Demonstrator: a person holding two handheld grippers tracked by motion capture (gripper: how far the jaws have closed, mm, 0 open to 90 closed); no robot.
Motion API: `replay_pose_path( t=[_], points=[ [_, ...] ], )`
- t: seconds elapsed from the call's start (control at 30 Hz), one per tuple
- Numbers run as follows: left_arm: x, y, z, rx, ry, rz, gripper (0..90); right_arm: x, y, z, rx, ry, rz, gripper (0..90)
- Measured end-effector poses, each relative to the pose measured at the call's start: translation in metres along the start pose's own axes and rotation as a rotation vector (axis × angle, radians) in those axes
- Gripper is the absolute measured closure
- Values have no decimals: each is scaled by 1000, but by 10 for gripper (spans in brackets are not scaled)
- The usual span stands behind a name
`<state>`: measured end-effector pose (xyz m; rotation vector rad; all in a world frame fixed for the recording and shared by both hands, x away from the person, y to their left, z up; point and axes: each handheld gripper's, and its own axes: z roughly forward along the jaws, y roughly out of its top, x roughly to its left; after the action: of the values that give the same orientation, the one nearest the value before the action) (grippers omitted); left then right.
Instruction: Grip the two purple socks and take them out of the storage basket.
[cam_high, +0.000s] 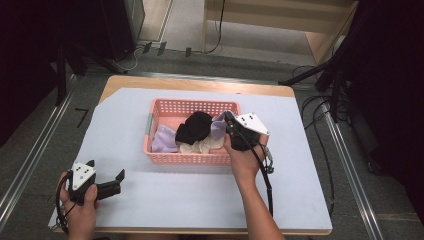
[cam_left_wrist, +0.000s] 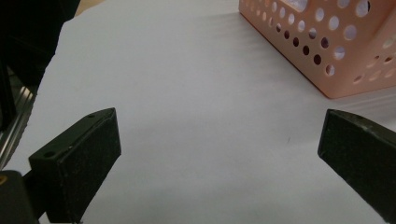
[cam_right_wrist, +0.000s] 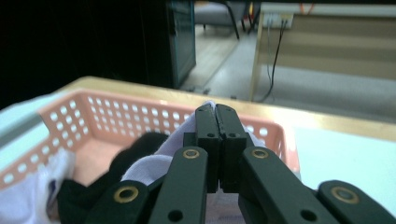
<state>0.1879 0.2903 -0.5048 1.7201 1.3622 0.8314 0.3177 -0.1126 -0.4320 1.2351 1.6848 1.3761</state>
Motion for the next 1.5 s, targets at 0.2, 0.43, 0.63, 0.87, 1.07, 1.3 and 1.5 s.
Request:
replay_pose_path(
  t=[0.2,0.43,0.63,0.87,1.07,1.3,1.5],
  points=[
    [0,0,0,0,1,0,1,-3,4,-5,-88,31,7,898],
    [0,0,0,-3,1,-3,1,-10,9,-12,-187,33,-1,898],
    [0,0,0,-4,2,-1,1,-20,15,-20,-233,3,0,898],
    [0,0,0,-2,1,0,1,-36,17,-28,-251,-49,11,898],
    [0,0,0,-2,1,0,1,-57,11,-33,-243,-97,28,898],
    [0,0,0,-2,1,0,1,-77,-3,-36,-217,-149,46,898],
    [-1,0,0,-1,1,2,1,-89,-20,-36,-175,-175,49,898]
  ],
)
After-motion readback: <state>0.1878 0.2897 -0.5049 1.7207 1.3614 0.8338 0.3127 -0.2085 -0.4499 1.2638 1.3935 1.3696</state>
